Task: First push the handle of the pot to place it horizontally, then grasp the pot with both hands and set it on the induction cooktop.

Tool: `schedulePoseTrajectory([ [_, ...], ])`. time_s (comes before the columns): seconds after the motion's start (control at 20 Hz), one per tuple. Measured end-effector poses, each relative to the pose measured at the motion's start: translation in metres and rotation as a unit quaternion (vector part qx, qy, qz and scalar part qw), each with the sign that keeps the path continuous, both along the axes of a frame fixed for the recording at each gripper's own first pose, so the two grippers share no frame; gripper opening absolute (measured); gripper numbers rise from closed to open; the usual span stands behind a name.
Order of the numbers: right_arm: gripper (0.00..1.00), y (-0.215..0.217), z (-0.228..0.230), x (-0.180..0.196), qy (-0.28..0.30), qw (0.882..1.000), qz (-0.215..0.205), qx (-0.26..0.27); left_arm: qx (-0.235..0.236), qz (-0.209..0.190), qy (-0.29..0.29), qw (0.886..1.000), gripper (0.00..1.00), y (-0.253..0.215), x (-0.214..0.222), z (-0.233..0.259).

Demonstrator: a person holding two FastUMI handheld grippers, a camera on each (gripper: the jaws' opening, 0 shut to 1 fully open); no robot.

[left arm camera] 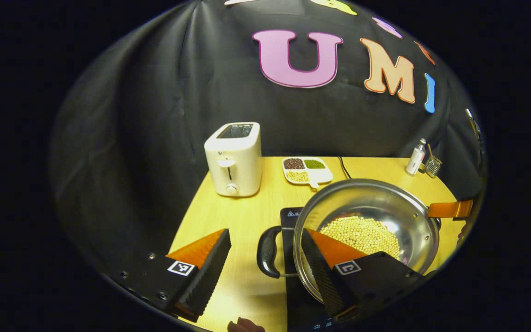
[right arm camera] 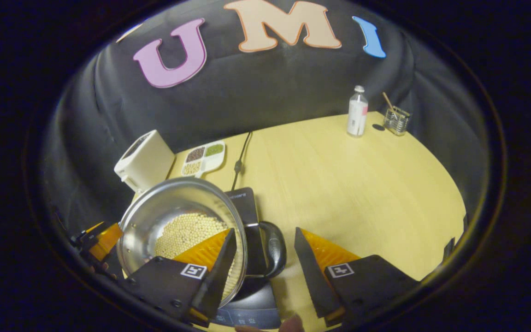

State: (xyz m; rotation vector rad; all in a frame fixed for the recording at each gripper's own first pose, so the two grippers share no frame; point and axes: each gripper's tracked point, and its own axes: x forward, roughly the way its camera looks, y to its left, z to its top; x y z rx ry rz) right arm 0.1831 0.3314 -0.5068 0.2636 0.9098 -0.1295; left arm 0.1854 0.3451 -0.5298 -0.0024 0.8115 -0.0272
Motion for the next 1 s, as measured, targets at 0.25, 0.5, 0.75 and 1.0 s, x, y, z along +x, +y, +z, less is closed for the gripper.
schedulePoseTrajectory([
  [0.25, 0.84, -0.018, 0.031, 0.002, -0.042, 0.999, 0.015, 0.019, 0.029, -0.001, -0.046, 0.999, 0.94, -0.021, -0.002, 0.052],
  [0.5, 0.87, -0.057, 0.074, -0.013, -0.087, 0.995, 0.048, 0.019, 0.032, 0.012, -0.08, 0.996, 0.94, -0.075, -0.02, 0.109],
  [0.75, 0.83, -0.116, 0.141, -0.035, -0.169, 0.981, 0.095, 0.004, 0.029, 0.019, -0.117, 0.993, 0.94, -0.147, -0.051, 0.177],
  [1.0, 0.84, -0.176, 0.206, -0.071, -0.23, 0.968, 0.102, -0.002, 0.02, 0.03, -0.16, 0.986, 0.94, -0.211, -0.089, 0.248],
])
